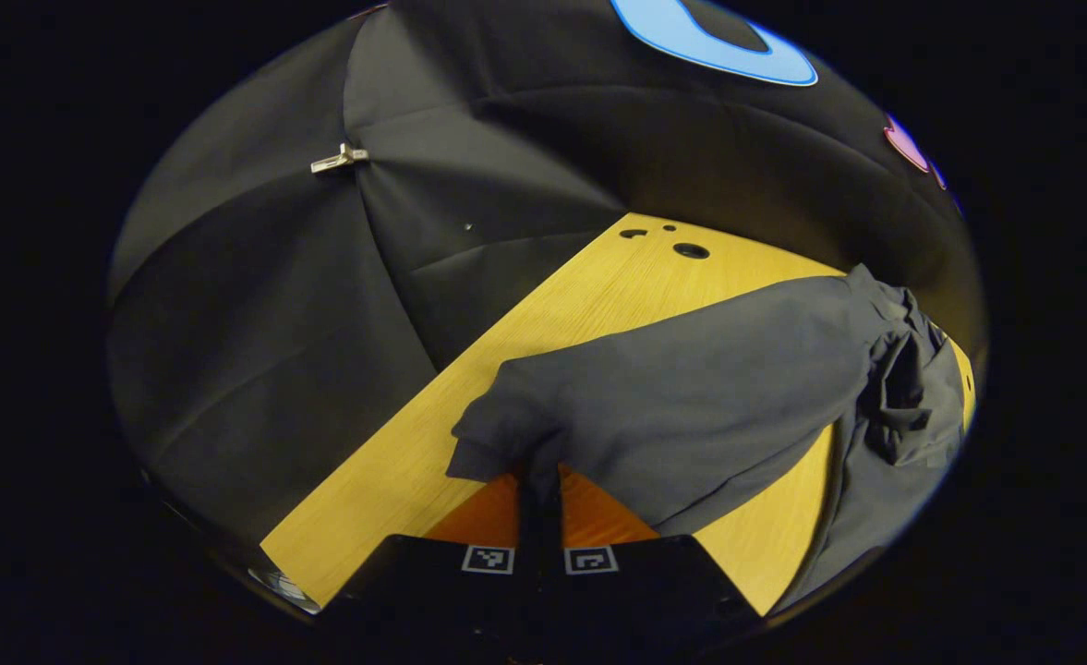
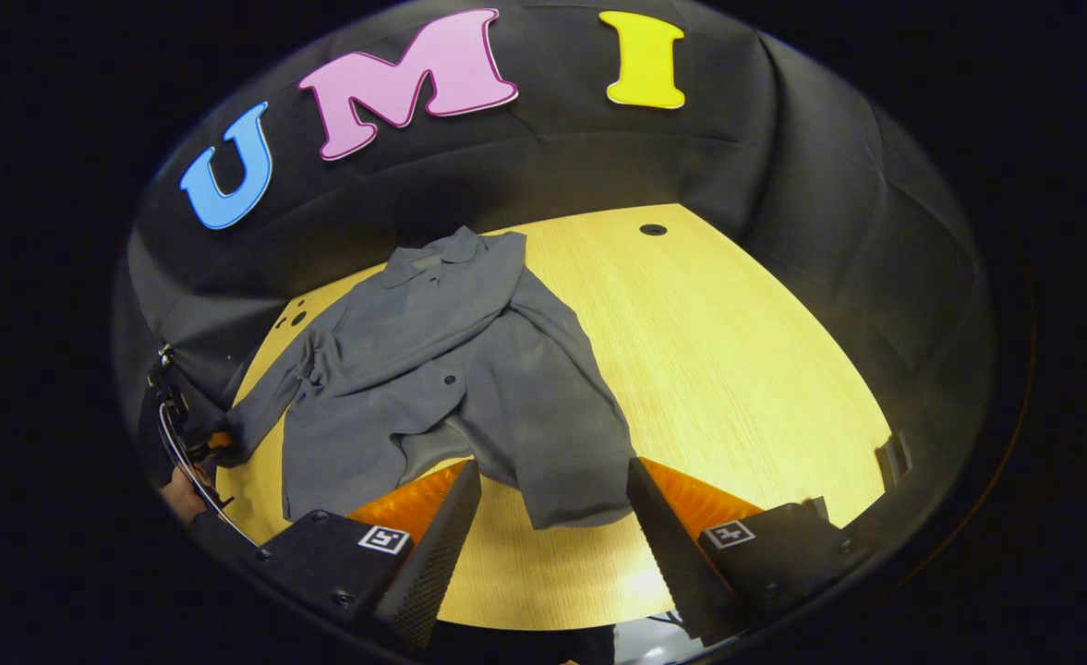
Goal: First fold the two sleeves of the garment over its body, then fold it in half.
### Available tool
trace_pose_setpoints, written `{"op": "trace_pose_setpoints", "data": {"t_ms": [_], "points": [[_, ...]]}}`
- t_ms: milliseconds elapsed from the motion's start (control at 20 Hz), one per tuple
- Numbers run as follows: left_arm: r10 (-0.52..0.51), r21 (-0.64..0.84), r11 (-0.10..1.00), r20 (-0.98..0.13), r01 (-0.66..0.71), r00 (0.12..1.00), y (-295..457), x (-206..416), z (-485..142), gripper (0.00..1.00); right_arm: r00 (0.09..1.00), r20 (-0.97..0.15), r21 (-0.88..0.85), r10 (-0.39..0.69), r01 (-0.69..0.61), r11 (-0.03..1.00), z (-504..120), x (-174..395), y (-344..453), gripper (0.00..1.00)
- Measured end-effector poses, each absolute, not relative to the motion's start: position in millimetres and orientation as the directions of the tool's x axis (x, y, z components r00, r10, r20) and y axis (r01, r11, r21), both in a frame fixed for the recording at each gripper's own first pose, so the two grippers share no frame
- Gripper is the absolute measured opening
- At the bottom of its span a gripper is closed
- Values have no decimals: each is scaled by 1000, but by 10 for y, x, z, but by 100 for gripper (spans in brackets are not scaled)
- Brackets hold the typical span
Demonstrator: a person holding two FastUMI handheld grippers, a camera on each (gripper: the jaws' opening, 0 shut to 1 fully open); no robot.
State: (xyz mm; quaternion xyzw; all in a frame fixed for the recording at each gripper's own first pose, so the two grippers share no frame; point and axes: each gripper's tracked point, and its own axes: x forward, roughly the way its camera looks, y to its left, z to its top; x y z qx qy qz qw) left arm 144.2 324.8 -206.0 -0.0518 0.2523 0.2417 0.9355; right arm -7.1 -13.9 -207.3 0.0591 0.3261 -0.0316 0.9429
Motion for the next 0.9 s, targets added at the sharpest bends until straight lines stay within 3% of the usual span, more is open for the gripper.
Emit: {"op": "trace_pose_setpoints", "data": {"t_ms": [350, 600, 900], "points": [[341, -55, 922, -358, -384, 869, 2453, 1729, -1133, 5, 787, -617, 146, 4, 110, 983, -2140, 172, -279, 99], [214, -88, 965, -283, -248, 935, 1653, 2011, -621, 6, 789, -615, 174, -3, 139, 975, -2162, 227, -506, 99], [39, -117, 990, -270, -73, 962, 616, 2254, -421, 5, 781, -625, 198, -13, 174, 964, -2237, 213, -761, 99]]}}
